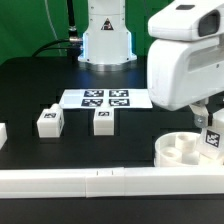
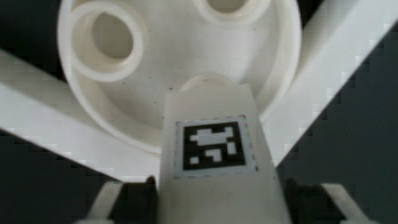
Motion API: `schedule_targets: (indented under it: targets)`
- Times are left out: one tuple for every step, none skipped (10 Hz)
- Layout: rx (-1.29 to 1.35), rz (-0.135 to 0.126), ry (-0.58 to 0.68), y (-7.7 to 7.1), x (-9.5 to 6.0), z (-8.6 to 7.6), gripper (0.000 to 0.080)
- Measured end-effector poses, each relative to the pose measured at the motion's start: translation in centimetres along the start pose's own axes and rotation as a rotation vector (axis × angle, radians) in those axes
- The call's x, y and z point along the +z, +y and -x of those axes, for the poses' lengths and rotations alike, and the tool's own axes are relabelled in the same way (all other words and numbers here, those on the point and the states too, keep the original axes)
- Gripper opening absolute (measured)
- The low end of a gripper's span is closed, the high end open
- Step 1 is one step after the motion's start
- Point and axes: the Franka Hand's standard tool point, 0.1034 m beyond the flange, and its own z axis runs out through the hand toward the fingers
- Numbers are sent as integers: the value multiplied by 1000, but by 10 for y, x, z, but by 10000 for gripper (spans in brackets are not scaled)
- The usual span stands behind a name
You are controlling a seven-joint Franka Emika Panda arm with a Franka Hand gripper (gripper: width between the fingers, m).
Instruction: Assemble stool
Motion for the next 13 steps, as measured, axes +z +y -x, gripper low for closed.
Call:
schedule_targets:
  targets:
    - [139, 7, 9, -1, 0, 0, 340]
    - [281, 13, 21, -2, 0, 2, 340]
    - [377, 17, 24, -3, 1, 3, 340]
    - [452, 16, 25, -3, 1, 3, 340]
    - [561, 17, 25, -3, 1, 3, 340]
    - [649, 18, 25, -3, 1, 3, 340]
    - [742, 14, 28, -3, 1, 4, 340]
    - [856, 7, 38, -3, 1, 5, 340]
    - [916, 6, 36, -4, 1, 5, 340]
    - [962, 1, 36, -4, 1, 5, 340]
    - [1041, -7, 33, -4, 1, 6, 340]
    - [1114, -15, 30, -5, 1, 6, 340]
    - [1167, -21, 29, -5, 1, 6, 340]
